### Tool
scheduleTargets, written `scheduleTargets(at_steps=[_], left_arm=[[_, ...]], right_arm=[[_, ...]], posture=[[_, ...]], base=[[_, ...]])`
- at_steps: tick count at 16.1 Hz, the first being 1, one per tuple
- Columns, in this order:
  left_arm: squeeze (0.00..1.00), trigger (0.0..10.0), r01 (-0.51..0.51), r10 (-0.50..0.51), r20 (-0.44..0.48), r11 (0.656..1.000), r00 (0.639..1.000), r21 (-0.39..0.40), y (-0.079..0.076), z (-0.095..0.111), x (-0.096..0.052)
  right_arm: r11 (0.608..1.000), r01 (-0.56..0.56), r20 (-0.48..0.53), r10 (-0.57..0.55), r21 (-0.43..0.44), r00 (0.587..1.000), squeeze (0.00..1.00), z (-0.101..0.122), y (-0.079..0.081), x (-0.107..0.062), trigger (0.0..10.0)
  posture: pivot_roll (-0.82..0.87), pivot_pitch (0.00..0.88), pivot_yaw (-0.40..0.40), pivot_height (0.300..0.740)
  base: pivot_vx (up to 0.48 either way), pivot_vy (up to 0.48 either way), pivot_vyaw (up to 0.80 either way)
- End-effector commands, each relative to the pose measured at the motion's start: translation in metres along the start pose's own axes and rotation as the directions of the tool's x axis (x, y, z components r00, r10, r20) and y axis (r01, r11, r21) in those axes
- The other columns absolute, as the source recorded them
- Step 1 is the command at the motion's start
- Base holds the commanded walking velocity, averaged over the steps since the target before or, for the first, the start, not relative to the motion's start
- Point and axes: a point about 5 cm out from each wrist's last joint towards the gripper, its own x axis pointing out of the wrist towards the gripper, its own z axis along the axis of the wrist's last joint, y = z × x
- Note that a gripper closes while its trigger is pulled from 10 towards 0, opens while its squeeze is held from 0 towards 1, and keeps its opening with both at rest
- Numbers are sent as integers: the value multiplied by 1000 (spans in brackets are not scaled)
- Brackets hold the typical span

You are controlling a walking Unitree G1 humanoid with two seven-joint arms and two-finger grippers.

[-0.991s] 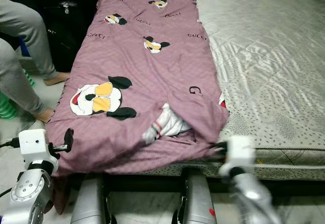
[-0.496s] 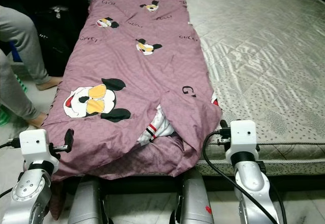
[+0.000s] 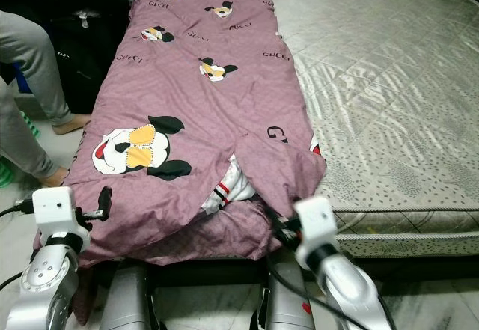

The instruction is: Clean up the room

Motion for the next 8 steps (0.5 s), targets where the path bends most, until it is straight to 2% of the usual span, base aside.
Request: scheduleTargets(at_steps=[1, 3, 4, 5, 6, 7, 8], left_arm=[[0, 10000, 13, -13, 8, 1000, 1000, 10, -1, 1, 1], [0, 10000, 25, -25, 15, 999, 1000, 28, -1, 1, -1], [0, 10000, 17, -18, 10, 1000, 1000, 26, 0, 0, -2], [0, 10000, 8, -8, 9, 1000, 1000, 27, 2, 0, -3], [0, 10000, 7, -7, 10, 1000, 1000, 28, 3, 0, -3], [0, 10000, 5, -5, 12, 1000, 1000, 30, 4, 1, -5], [0, 10000, 3, -3, 10, 1000, 1000, 30, 5, 0, -6]], right_arm=[[998, -66, 2, 66, 15, 998, 1000, 1, 11, 8, 10000], [995, -97, 55, 96, 22, 994, 1000, 13, 20, 23, 10000], [995, -99, 72, 99, -1, 993, 1000, 17, 23, 29, 10000], [997, -70, 106, 74, -38, 992, 1000, 25, 26, 39, 10000], [997, -52, 124, 58, -53, 991, 1000, 28, 26, 42, 10000], [997, 13, 186, 1, -77, 982, 1000, 42, 29, 53, 10000], [998, 52, 202, -43, -41, 978, 1000, 48, 34, 64, 10000]], posture=[[25, 70, 16, 521], [36, 72, 13, 521], [44, 75, 10, 521], [51, 76, 6, 521], [57, 77, 4, 521], [65, 80, 4, 521], [71, 82, 3, 521]], base=[[0, 0, 0], [0, 0, 0], [0, 0, 0], [0, 0, 0], [0, 0, 0], [0, 0, 0], [0, 0, 0]])
